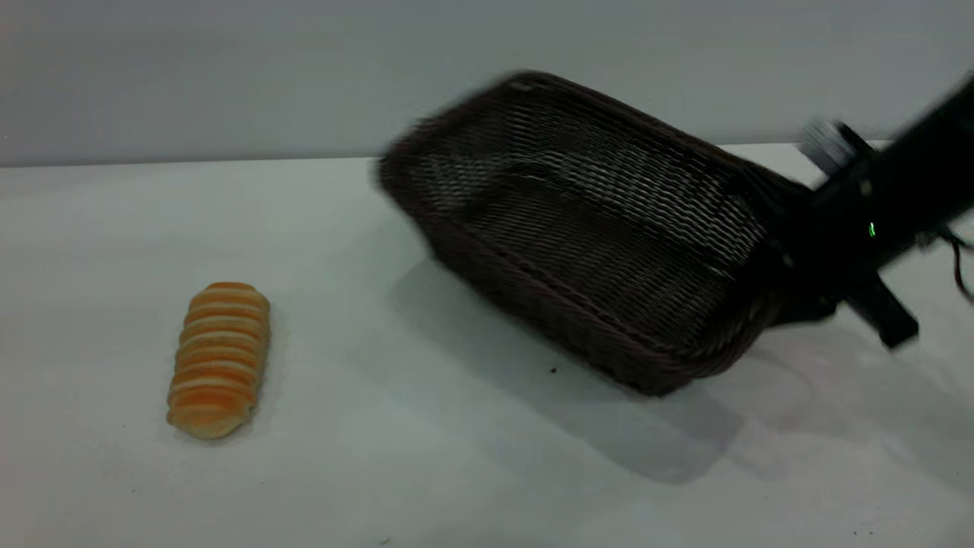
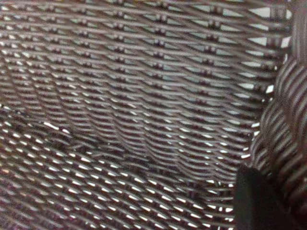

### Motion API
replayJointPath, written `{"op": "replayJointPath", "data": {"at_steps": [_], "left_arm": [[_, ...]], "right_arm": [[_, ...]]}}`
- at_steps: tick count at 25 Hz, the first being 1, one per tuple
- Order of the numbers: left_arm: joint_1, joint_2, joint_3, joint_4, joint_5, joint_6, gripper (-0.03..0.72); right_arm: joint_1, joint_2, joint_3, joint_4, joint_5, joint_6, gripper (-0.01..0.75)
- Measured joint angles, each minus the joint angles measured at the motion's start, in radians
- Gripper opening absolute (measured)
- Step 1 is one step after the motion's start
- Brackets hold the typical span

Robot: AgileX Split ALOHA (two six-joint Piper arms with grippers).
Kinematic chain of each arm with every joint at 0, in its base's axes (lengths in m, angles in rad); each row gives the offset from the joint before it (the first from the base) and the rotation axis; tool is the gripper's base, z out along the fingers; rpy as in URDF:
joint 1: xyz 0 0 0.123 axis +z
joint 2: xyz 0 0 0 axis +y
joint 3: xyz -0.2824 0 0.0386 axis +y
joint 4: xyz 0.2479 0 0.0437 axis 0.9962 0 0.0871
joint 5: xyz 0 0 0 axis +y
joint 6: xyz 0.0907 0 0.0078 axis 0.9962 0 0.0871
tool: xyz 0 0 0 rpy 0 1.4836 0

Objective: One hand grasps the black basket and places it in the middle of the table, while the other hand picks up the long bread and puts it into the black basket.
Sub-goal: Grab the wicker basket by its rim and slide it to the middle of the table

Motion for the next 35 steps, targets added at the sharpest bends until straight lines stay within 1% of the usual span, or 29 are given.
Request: {"op": "replayJointPath", "data": {"at_steps": [2,5,6,9,12,14,18,21,23,25,27,30,32,33,35], "left_arm": [[0.000,0.000,0.000,0.000,0.000,0.000,0.563],[0.000,0.000,0.000,0.000,0.000,0.000,0.563],[0.000,0.000,0.000,0.000,0.000,0.000,0.563],[0.000,0.001,0.000,0.000,-0.001,0.000,0.563],[0.000,0.008,0.000,0.000,-0.003,-0.001,0.563],[0.000,0.027,0.000,0.000,-0.004,-0.001,0.563],[0.000,0.087,0.000,-0.003,-0.010,-0.001,0.563],[0.000,0.159,0.000,-0.027,-0.034,-0.001,0.563],[0.000,0.212,0.000,-0.040,-0.059,0.002,0.563],[0.000,0.276,0.000,-0.045,-0.090,0.013,0.563],[0.000,0.336,0.000,-0.049,-0.133,0.018,0.563],[0.000,0.430,0.000,-0.061,-0.196,0.021,0.563],[0.000,0.502,0.000,-0.078,-0.232,0.023,0.563],[0.000,0.534,-0.001,-0.088,-0.251,0.026,0.563],[0.000,0.610,-0.002,-0.099,-0.295,0.028,0.563]], "right_arm": [[0.000,0.017,-0.119,-0.154,0.122,0.016,0.096],[0.010,0.079,-0.293,-0.287,0.288,0.020,0.096],[0.019,0.107,-0.339,-0.322,0.332,0.021,0.096],[0.064,0.189,-0.481,-0.409,0.411,0.027,0.096],[0.118,0.265,-0.581,-0.480,0.429,0.059,0.096],[0.137,0.300,-0.629,-0.519,0.430,0.076,0.096],[0.137,0.325,-0.661,-0.556,0.427,0.111,0.096],[0.134,0.325,-0.665,-0.587,0.426,0.111,0.096],[0.134,0.325,-0.665,-0.596,0.426,0.110,0.110],[0.134,0.325,-0.665,-0.602,0.426,0.106,0.147],[0.134,0.325,-0.665,-0.611,0.426,0.098,0.210],[0.133,0.317,-0.665,-0.616,0.434,0.073,0.334],[0.133,0.290,-0.665,-0.630,0.443,0.047,0.399],[0.133,0.266,-0.665,-0.647,0.448,0.038,0.427],[0.133,0.204,-0.665,-0.693,0.460,0.035,0.460]]}}
